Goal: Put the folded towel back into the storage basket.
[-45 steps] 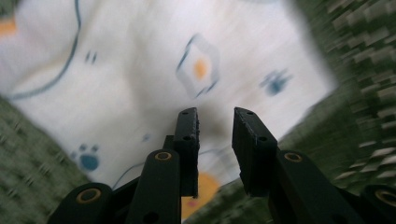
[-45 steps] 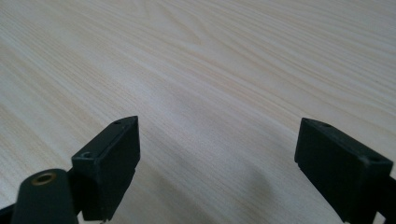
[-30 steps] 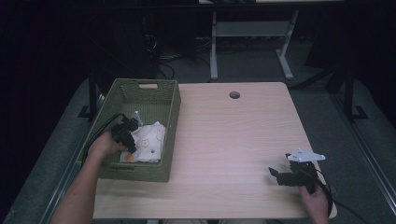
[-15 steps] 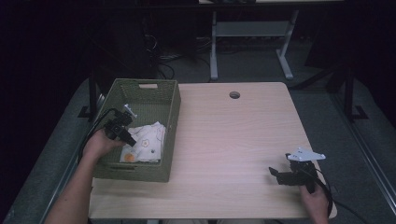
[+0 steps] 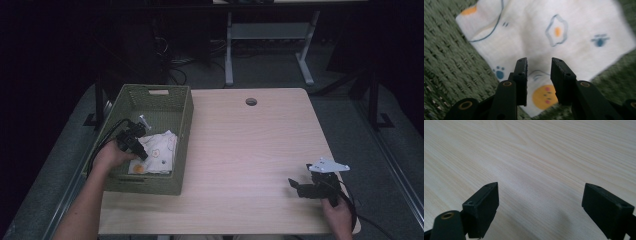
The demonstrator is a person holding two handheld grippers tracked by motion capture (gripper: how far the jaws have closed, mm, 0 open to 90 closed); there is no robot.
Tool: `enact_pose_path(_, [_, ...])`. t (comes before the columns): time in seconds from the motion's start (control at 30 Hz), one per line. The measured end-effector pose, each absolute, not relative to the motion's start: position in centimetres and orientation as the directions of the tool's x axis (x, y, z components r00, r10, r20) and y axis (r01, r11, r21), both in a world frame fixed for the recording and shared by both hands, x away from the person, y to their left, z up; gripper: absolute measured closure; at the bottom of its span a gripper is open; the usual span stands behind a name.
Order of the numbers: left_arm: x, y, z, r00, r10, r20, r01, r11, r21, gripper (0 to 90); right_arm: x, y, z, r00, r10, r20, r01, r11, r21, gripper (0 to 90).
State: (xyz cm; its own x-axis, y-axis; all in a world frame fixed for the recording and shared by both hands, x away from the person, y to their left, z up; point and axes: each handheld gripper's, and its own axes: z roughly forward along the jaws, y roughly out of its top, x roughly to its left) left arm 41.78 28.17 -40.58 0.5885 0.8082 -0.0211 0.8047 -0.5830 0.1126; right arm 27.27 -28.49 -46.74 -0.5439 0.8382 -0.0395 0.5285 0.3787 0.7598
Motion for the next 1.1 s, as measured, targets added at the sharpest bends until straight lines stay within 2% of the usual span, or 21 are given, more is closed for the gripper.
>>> enact_pose_path(0.17, [42.1, 28.6, -42.1, 0.588, 0.809, 0.014, 0.808, -0.588, 0.032, 65.6, 27.3, -28.5, -46.7, -0.541, 0.84, -0.038, 0.531, 0.376, 0.759, 13.9])
enact_pose_path(0.27, [42.0, 28.9, -41.6, 0.579, 0.816, -0.002, 0.813, -0.577, 0.08, 65.4, 27.3, -28.5, -46.8, -0.542, 0.84, -0.037, 0.534, 0.378, 0.756, 13.9])
enact_pose_path(0.57, [40.0, 29.1, -37.2, 0.561, 0.827, -0.048, 0.797, -0.523, 0.303, 62.1, 27.3, -28.3, -46.8, -0.548, 0.836, -0.035, 0.532, 0.38, 0.757, 13.9])
enact_pose_path(1.1, [36.9, 26.5, -34.3, 0.59, 0.804, -0.079, 0.733, -0.492, 0.469, 55.1, 27.4, -28.1, -46.9, -0.559, 0.828, -0.038, 0.522, 0.388, 0.76, 13.9])
